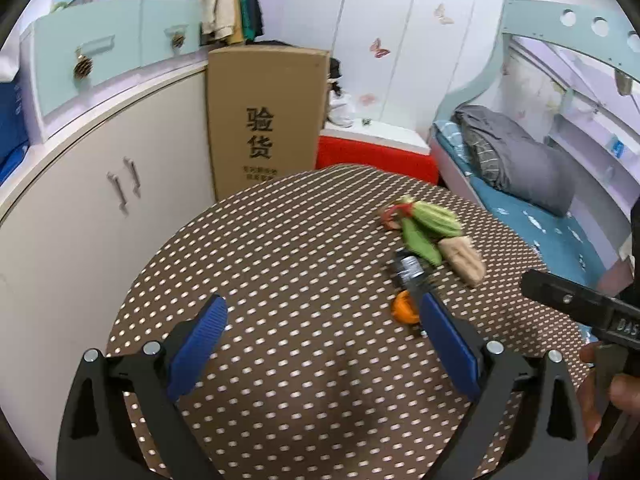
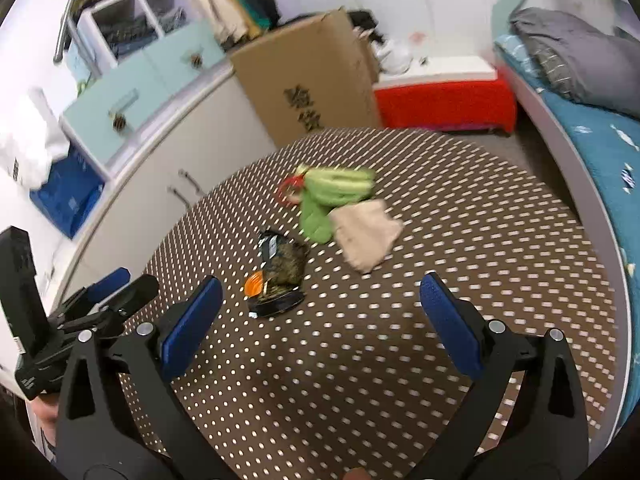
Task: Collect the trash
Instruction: 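Move both tools back over the table toward the dark snack packet, then grasp the dark snack packet with the right gripper while the left gripper approaches the orange lid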
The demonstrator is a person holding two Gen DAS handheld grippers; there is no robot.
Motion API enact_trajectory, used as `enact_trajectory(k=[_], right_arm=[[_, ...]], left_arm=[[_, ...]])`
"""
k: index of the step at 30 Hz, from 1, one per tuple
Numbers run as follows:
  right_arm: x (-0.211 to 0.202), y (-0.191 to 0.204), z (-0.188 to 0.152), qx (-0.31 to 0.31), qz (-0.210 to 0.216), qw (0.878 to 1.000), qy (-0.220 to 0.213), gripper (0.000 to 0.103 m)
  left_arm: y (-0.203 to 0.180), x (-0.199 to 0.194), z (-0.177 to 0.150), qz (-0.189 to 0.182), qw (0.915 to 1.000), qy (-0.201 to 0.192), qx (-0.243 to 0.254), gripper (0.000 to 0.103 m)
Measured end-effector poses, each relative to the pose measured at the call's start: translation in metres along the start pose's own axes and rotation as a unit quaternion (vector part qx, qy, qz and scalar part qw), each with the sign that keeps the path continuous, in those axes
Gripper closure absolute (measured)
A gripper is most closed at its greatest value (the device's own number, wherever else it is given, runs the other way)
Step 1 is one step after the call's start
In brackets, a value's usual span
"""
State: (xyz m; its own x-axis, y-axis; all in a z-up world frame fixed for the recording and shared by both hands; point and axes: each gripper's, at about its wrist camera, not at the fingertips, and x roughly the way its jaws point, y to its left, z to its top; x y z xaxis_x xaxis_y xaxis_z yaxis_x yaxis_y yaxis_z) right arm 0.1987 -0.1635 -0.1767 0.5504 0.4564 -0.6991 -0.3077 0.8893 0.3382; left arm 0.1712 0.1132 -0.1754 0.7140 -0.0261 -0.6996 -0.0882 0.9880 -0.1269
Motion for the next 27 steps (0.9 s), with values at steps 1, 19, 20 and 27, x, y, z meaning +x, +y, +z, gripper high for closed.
enact_trajectory(k=[1,19,20,27], right_arm=[[0.006,0.004,-0.001,-0.005,0.002,1.000,0.006,0.006],[0.076,0.028,-0.004,-0.058,0.005,0.997,0.054,0.079],[0.071,0.024,-0.006,-0.056,0.005,0.997,0.052,0.079],[0.040,-0.007,-0.013,-0.015,0.019,0.999,0.036,0.080]], left_arm=[[0.005,0.002,-0.002,0.006,1.0000,0.002,-0.001,0.008],[0.003,0.032,-0.020,0.003,0.9992,0.037,0.011,0.008],[0.000,0.034,-0.020,0.000,0.9991,0.039,0.015,0.008],[-0.038,0.053,-0.015,-0.027,0.9963,0.054,0.061,0.008]])
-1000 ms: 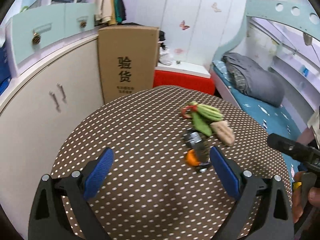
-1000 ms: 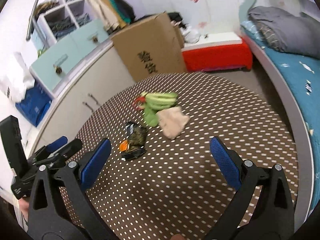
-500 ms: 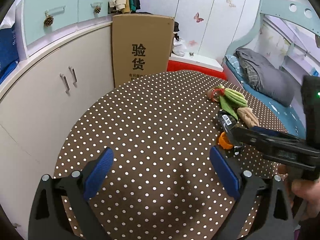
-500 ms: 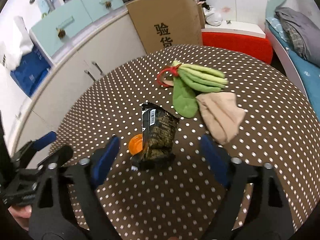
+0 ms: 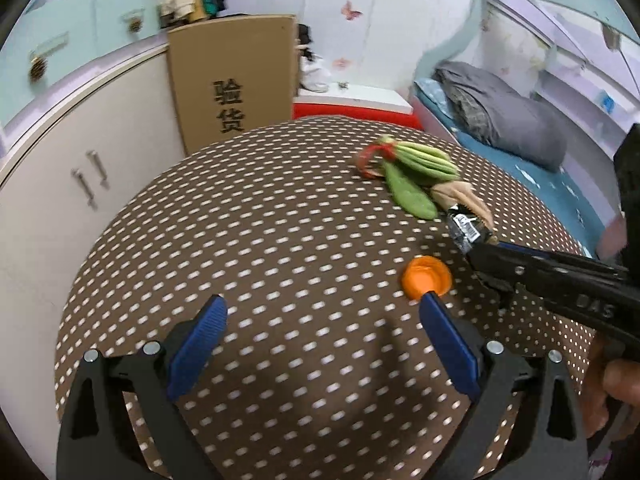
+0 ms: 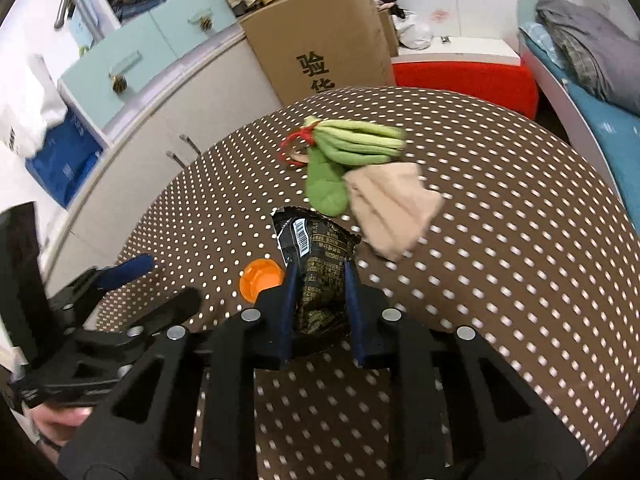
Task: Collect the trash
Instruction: 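Grasp the dark snack packet with the right gripper while the left gripper approaches the orange lid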
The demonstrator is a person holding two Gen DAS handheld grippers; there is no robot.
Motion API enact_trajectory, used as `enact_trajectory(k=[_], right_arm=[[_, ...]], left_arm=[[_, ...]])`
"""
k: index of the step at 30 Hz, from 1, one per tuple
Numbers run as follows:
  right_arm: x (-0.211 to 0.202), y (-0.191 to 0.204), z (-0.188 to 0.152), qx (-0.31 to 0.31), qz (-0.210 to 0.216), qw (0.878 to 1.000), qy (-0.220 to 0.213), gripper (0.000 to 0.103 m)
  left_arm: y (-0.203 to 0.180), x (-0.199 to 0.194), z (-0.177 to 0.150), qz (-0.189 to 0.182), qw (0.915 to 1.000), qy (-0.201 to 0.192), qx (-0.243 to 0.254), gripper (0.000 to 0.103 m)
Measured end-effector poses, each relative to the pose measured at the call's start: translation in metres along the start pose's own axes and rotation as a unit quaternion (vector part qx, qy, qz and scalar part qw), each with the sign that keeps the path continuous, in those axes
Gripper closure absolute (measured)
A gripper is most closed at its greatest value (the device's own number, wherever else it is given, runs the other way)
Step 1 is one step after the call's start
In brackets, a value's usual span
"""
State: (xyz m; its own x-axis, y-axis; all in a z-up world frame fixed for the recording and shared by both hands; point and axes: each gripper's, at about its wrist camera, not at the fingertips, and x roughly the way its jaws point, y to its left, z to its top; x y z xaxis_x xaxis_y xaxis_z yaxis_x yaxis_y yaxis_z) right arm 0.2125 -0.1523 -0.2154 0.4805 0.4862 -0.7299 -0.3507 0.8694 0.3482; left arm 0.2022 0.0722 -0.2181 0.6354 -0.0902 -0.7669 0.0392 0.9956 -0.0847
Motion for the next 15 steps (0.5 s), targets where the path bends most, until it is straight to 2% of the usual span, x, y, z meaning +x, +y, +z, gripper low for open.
enact_trajectory(k=[10,11,12,13,15], right_arm=[[-0.044,-0.033,-0.008,0.033,-0.004,0.999,-0.034,0.080],[-0.048,-0.037,-0.009,0.035,-0.005,0.999,-0.037,0.080],[-0.052,-0.040,-0.010,0.040,-0.007,0.998,-0.042,0.080],[-0.056,-0.043,-0.011,0.044,-0.007,0.998,-0.045,0.080],[-0.065,-0.050,-0.013,0.051,-0.010,0.997,-0.054,0.080]], left_arm=[[-0.044,0.026,0.014,-0.022,0.9977,0.013,0.063,0.009],[-0.047,0.028,0.015,-0.028,0.9973,0.015,0.066,0.015],[-0.048,0.031,0.016,-0.035,0.9969,0.018,0.069,0.035],[-0.053,0.033,0.015,-0.037,0.9961,0.025,0.076,0.043],[-0.057,0.030,0.015,-0.041,0.9951,0.021,0.087,0.074]])
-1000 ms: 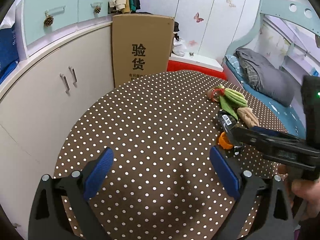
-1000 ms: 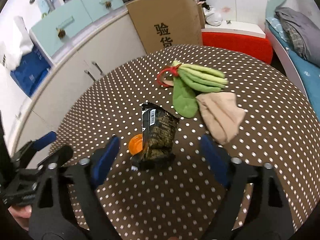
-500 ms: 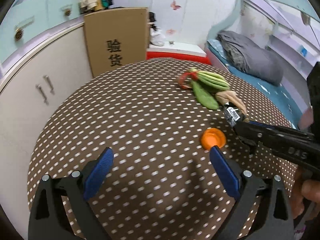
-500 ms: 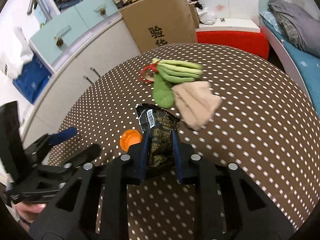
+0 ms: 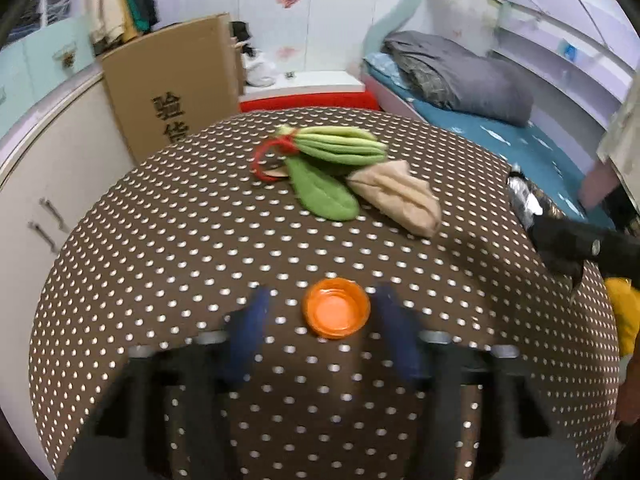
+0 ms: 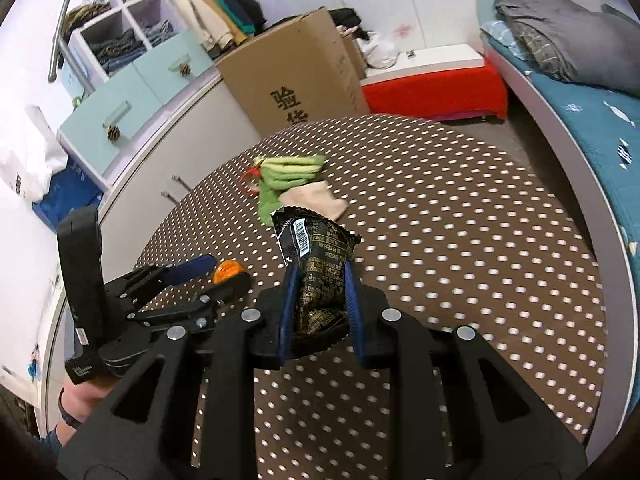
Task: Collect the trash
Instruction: 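Grasp the dark snack packet with the right gripper while the left gripper approaches the orange lid, then carry packet and orange lid to the wastebasket and open both grippers over it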
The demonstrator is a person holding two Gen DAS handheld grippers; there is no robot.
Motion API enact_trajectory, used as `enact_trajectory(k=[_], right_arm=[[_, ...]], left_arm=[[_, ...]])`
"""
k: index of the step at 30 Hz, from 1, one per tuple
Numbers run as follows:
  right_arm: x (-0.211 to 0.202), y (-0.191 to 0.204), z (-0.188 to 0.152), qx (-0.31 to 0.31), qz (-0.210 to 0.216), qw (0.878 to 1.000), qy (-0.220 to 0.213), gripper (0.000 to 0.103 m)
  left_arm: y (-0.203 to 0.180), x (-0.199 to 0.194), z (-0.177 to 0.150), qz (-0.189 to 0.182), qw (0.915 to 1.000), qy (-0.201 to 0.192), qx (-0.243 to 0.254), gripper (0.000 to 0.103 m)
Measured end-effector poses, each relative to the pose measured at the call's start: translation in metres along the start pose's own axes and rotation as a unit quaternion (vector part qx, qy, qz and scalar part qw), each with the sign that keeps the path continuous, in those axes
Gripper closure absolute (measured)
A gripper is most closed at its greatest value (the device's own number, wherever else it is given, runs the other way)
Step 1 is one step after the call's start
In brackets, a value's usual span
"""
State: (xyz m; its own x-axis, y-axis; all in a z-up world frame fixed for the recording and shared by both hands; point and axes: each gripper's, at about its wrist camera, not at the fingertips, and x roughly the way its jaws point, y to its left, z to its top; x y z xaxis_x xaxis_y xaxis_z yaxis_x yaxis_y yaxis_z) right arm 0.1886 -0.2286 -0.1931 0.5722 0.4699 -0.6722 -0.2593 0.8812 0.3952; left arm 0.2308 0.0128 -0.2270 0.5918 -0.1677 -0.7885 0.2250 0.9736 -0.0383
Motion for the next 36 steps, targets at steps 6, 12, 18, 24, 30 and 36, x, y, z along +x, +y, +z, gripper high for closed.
enact_trajectory(k=[6,12,18,24,30,36], right_arm=[[-0.031,-0.022,0.000,0.018,-0.005,0.999,-0.031,0.080],[-0.072,-0.051,0.000,0.040,-0.016,0.997,-0.070,0.080],[-0.126,-0.088,0.000,0.069,-0.038,0.989,-0.122,0.080],[-0.175,-0.132,-0.009,0.108,-0.077,0.977,-0.165,0.080],[-0.211,-0.172,-0.025,0.147,-0.109,0.964,-0.190,0.080],[-0.229,-0.205,-0.042,0.175,-0.126,0.957,-0.196,0.080]], left_arm=[[-0.010,-0.018,-0.001,-0.023,0.9994,-0.017,-0.017,0.074],[-0.038,-0.049,0.012,-0.039,0.9979,-0.050,-0.008,0.074],[-0.087,-0.075,0.035,-0.073,0.9935,-0.085,0.020,0.074],[-0.144,-0.083,0.053,-0.120,0.9861,-0.102,0.053,0.074],[-0.206,-0.080,0.059,-0.165,0.9779,-0.098,0.083,0.074],[-0.255,-0.064,0.060,-0.199,0.9714,-0.079,0.102,0.074]])
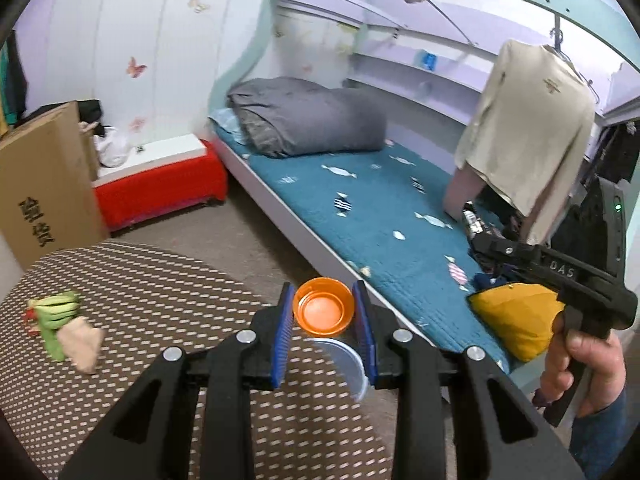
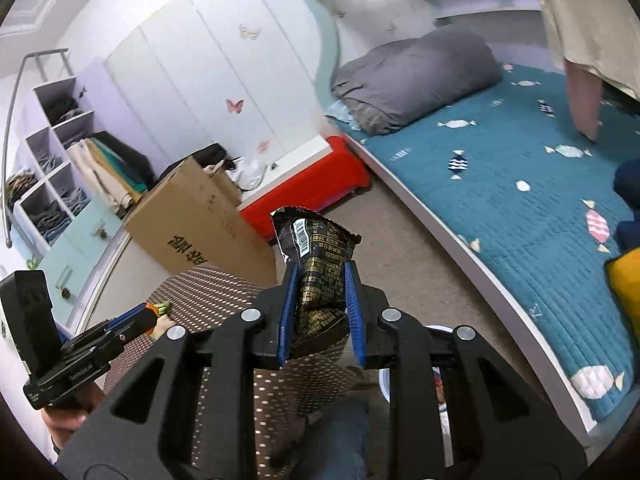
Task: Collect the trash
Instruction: 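Carry packet and orange lid to the wastebasket and open both grippers over it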
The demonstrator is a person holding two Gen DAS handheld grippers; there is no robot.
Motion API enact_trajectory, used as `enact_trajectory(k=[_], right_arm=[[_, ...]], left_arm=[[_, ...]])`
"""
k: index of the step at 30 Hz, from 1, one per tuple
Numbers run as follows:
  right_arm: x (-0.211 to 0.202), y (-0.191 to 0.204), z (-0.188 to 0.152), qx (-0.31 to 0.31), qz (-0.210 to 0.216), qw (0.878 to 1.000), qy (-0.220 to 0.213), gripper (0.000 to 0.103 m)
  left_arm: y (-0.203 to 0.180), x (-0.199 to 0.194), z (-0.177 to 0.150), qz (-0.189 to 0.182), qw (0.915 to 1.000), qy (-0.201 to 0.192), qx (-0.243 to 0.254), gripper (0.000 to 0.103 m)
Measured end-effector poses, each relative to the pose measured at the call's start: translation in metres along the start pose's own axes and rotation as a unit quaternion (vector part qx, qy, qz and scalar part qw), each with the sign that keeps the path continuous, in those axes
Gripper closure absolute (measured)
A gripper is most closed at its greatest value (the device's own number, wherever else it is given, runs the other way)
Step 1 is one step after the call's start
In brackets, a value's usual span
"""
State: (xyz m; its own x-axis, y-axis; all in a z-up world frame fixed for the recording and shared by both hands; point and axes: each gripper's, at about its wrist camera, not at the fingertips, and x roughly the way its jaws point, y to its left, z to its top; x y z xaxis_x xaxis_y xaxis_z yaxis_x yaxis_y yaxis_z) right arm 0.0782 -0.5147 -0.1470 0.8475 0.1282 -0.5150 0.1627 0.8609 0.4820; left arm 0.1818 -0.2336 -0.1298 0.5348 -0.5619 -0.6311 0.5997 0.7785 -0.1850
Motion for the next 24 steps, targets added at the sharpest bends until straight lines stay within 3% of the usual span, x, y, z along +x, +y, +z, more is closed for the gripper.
enact_trajectory(k=[8,22,23,24], right_arm=[[0.028,-0.039,-0.005,0.037,-0.017,0.999,0.033,0.080],[0.102,-0.096,-0.028,0.101,-0.033,0.988,0.108,0.078],[0.108,-0.100,-0.030,0.107,-0.035,0.987,0.114,0.077],[0.114,-0.103,-0.031,0.112,-0.039,0.986,0.121,0.076]], left_arm=[[-0.032,0.066,0.003,-0.043,0.9968,0.067,-0.002,0.074],[-0.053,0.172,-0.011,-0.038,0.9819,0.183,0.030,0.073],[-0.052,0.179,-0.012,-0.035,0.9800,0.193,0.032,0.064],[-0.051,0.183,-0.012,-0.031,0.9788,0.200,0.033,0.040]])
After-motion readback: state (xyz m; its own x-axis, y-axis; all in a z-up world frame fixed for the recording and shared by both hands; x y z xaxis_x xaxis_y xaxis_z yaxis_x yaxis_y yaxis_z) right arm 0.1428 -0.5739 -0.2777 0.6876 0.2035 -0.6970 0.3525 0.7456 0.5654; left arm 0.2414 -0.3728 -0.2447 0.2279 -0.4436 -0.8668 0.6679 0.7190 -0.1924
